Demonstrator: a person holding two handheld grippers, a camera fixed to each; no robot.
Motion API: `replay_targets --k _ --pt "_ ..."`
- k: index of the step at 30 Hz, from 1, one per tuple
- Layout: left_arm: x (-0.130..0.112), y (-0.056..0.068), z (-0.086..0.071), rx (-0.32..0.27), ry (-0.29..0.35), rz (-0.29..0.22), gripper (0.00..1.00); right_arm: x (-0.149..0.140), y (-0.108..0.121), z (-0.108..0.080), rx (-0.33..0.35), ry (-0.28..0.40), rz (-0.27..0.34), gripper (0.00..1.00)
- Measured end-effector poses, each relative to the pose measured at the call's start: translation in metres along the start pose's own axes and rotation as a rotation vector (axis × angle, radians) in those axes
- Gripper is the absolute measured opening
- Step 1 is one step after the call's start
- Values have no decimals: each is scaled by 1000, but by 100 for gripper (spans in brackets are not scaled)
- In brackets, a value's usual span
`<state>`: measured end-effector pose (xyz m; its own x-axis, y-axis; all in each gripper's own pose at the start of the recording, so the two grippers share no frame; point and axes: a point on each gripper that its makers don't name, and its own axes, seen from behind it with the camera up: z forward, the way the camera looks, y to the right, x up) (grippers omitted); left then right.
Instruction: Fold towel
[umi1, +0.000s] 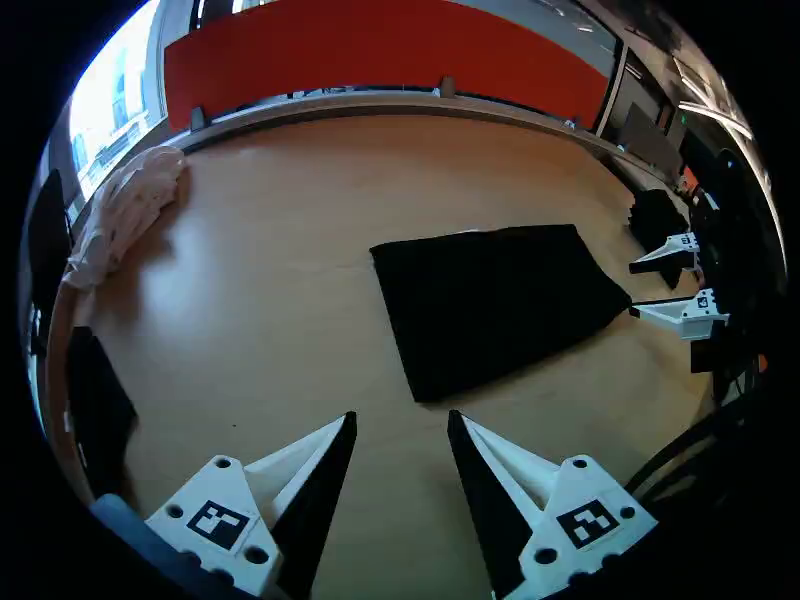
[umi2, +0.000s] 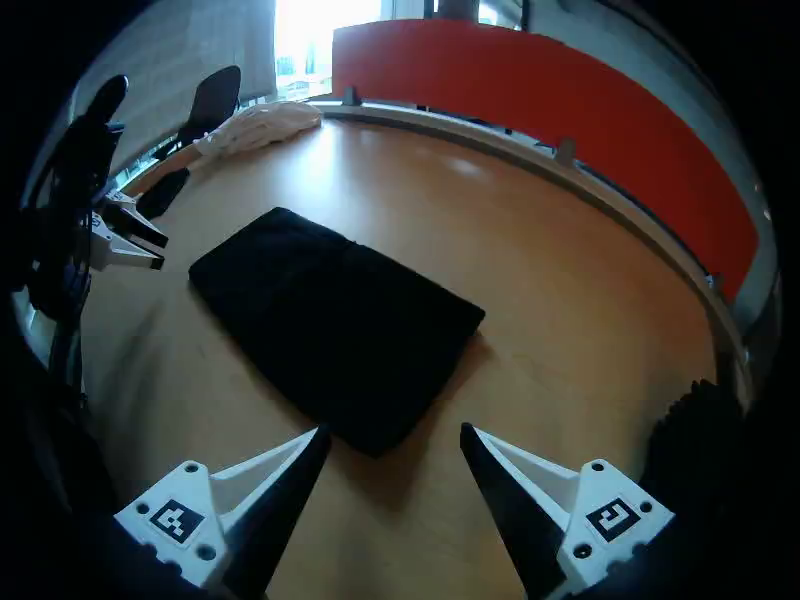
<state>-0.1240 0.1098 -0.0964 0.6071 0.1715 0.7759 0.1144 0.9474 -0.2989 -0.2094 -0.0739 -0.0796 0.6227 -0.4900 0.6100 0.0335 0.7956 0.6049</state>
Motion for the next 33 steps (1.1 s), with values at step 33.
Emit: replay_targets --k 33 --pt "-45 -21 -45 81 1 -144 100 -14 -12 7 73 -39 -73 98"
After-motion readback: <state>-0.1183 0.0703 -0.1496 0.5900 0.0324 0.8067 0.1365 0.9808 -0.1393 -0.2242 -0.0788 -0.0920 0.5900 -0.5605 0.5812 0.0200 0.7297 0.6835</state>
